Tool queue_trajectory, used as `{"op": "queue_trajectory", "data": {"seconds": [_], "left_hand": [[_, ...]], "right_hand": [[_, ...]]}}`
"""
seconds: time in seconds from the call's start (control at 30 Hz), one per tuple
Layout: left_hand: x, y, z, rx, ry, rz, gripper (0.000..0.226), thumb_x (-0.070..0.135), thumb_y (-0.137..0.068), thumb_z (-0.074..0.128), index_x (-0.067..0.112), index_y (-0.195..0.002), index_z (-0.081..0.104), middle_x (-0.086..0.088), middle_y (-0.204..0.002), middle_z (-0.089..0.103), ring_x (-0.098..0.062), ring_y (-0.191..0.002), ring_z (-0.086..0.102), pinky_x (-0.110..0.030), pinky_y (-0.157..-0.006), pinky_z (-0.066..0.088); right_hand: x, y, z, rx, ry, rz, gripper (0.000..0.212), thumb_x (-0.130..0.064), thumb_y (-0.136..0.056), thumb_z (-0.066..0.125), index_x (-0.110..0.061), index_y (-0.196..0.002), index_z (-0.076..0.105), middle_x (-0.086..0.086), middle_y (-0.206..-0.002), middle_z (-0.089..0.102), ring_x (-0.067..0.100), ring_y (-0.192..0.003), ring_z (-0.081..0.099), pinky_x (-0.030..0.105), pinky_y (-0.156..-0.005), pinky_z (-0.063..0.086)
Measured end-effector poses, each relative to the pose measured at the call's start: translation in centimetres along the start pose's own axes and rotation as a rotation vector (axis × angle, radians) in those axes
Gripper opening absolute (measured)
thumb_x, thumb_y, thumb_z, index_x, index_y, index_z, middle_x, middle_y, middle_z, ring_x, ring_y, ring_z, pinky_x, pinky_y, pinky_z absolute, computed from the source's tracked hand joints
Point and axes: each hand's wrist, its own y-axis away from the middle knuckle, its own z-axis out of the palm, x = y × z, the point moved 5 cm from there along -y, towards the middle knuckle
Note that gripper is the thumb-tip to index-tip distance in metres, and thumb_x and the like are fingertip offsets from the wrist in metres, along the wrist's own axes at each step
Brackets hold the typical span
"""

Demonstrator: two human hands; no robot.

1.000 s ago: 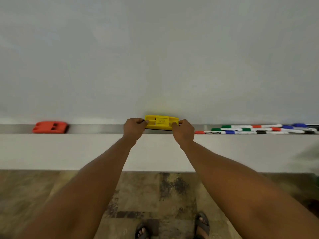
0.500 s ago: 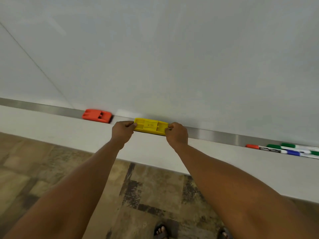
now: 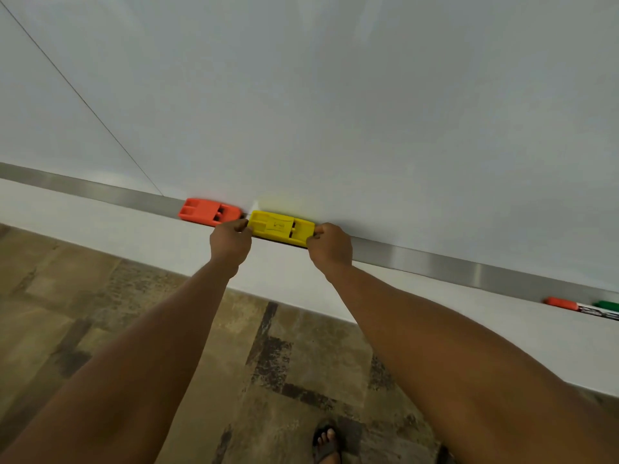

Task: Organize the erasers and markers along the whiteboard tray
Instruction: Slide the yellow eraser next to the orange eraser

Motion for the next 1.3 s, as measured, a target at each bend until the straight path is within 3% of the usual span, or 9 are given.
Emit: {"op": "queue_trajectory", "data": {"seconds": [0.2,0.33,0.53,0.83,0.93,1.0,1.07,1.13,1.3], "left_hand": [[-0.2,-0.8,-0.1,0.017,-0.041,0.026,0.022,0.016,-0.09,0.056,0.017,-0.102,0.074,-0.014,-0.082,0.07,-0.026,-0.072,0.055,-0.028,-0.065,0.039],[-0.4,-1.2,-0.3,0.034,-0.104,0.01,0.018,0.014,-0.088,0.054,0.014,-0.085,0.072,-0.015,-0.073,0.065,-0.032,-0.071,0.055,-0.028,-0.062,0.035],[0.0,-0.5,-0.8,0.139,-0.151,0.018,0.024,0.016,-0.092,0.056,0.01,-0.11,0.071,-0.015,-0.104,0.072,-0.036,-0.1,0.062,-0.034,-0.082,0.047],[-0.2,0.6,-1.4,0.164,-0.225,0.02,0.034,0.017,-0.093,0.054,0.011,-0.125,0.063,-0.015,-0.118,0.068,-0.035,-0.112,0.059,-0.039,-0.095,0.045],[0.3,1.2,-1.5,0.162,-0.209,0.039,0.035,0.017,-0.092,0.054,0.011,-0.126,0.062,-0.014,-0.12,0.067,-0.033,-0.111,0.06,-0.038,-0.095,0.046],[1.1,1.8,-1.1,0.148,-0.177,0.082,0.034,0.018,-0.092,0.054,0.012,-0.124,0.064,-0.014,-0.113,0.07,-0.033,-0.103,0.064,-0.037,-0.09,0.049],[2.5,2.7,-0.4,0.125,-0.151,0.165,0.029,0.019,-0.092,0.054,0.013,-0.117,0.068,-0.013,-0.101,0.073,-0.03,-0.088,0.066,-0.032,-0.078,0.05],[4.4,3.8,0.7,0.088,-0.109,0.254,0.024,0.02,-0.092,0.055,0.014,-0.109,0.071,-0.008,-0.095,0.074,-0.023,-0.075,0.064,-0.026,-0.07,0.046],[9.2,7.5,4.4,-0.012,-0.027,0.426,0.018,0.017,-0.09,0.057,0.014,-0.1,0.072,-0.001,-0.09,0.072,-0.012,-0.066,0.058,-0.024,-0.069,0.047]], "right_hand": [[-0.4,-0.7,1.4,-0.039,0.022,0.019,0.012,-0.013,-0.075,0.051,-0.009,-0.073,0.062,0.005,-0.067,0.059,0.031,-0.071,0.059,0.027,-0.055,0.037],[-0.7,-0.6,1.7,-0.058,0.025,0.0,0.01,-0.012,-0.076,0.051,-0.011,-0.067,0.056,0.004,-0.062,0.054,0.029,-0.065,0.054,0.025,-0.047,0.029],[-1.2,-0.6,2.2,-0.088,0.02,-0.009,0.017,-0.01,-0.077,0.05,-0.013,-0.06,0.049,0.002,-0.06,0.049,0.027,-0.064,0.051,0.025,-0.045,0.026],[-1.7,-0.1,2.0,-0.09,-0.041,-0.077,0.023,-0.012,-0.078,0.048,-0.012,-0.056,0.038,0.001,-0.051,0.037,0.024,-0.057,0.039,0.028,-0.047,0.024],[-1.0,0.4,1.0,-0.048,-0.033,-0.121,0.018,-0.013,-0.081,0.046,-0.012,-0.066,0.056,0.003,-0.062,0.055,0.026,-0.062,0.048,0.031,-0.055,0.039],[-0.5,0.7,-0.4,-0.025,-0.009,-0.175,0.02,-0.016,-0.085,0.05,-0.015,-0.089,0.07,0.003,-0.089,0.071,0.024,-0.083,0.061,0.034,-0.073,0.05],[-0.3,1.2,-2.1,-0.018,-0.014,-0.248,0.023,-0.016,-0.087,0.054,-0.015,-0.103,0.071,0.001,-0.104,0.072,0.02,-0.096,0.063,0.032,-0.084,0.051],[-0.1,1.6,-3.9,-0.021,-0.032,-0.321,0.022,-0.017,-0.088,0.054,-0.017,-0.102,0.071,-0.001,-0.103,0.073,0.017,-0.096,0.064,0.032,-0.085,0.052],[1.4,2.5,-8.7,0.019,-0.018,-0.403,0.02,-0.019,-0.089,0.055,-0.018,-0.101,0.071,-0.003,-0.101,0.073,0.014,-0.092,0.066,0.033,-0.085,0.054]]}}
